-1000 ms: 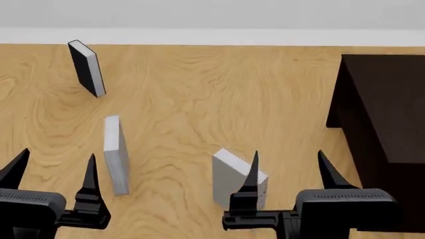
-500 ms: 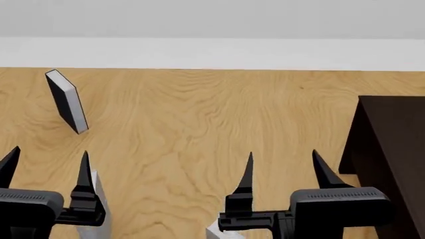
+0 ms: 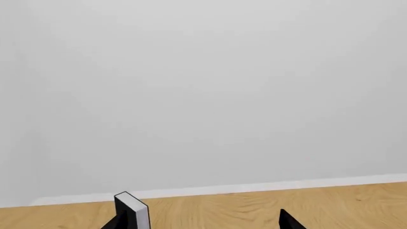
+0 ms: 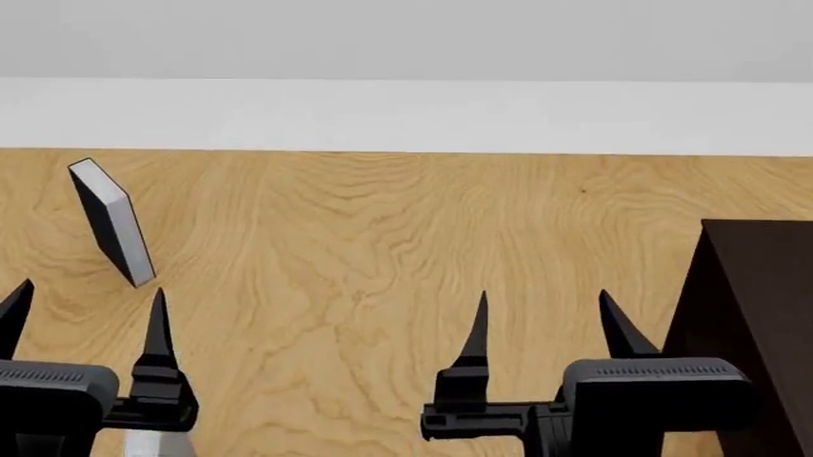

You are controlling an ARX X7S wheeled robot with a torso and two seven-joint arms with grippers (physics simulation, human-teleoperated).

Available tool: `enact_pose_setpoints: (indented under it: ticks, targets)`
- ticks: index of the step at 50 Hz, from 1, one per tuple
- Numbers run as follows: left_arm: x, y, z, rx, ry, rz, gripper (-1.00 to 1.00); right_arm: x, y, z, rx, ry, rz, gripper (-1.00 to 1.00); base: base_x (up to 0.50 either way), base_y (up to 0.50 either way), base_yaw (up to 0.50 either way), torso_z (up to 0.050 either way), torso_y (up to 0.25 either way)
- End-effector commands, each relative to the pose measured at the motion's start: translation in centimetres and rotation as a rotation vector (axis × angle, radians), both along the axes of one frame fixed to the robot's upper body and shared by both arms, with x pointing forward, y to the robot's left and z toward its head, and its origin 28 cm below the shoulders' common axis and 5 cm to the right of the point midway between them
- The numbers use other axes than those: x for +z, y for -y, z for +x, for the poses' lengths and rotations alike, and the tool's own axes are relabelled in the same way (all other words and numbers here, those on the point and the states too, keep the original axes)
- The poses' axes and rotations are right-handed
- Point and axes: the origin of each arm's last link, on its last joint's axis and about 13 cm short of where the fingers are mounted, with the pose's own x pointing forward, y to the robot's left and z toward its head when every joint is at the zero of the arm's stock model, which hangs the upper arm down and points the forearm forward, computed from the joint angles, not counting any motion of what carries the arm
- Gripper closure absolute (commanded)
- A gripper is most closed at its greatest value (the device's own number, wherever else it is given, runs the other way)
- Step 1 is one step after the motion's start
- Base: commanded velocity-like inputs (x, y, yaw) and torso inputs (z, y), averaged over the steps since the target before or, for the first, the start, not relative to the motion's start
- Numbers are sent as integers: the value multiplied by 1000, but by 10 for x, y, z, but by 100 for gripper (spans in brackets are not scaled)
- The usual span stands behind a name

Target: Pick up the book on the right and place it on the cabinet shelf.

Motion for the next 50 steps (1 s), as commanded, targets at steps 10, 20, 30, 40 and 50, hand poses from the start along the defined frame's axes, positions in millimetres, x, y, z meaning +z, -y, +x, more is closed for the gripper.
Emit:
enact_pose_setpoints:
  ticks: [10,20,30,40,50]
  targets:
    - [6,-3,-4,-4,20,-17,-100,37,1,2,53,-86,-35,-100,0,0,0,0,0]
    - [9,-4,-8,-36,34,3,-100,103,4,5,131,-164,-184,-100,0,0,0,0,0]
    - [13,-6,-9,-97,23,-37,-100,134,11,10,295,-353,-230,-100,0,0,0,0,0]
    - [17,-9,-10,-102,22,-66,-100,148,16,11,409,-566,-275,-100,0,0,0,0,0]
    - [17,-10,-10,-105,14,-79,-100,135,15,6,541,-767,-353,-100,0,0,0,0,0]
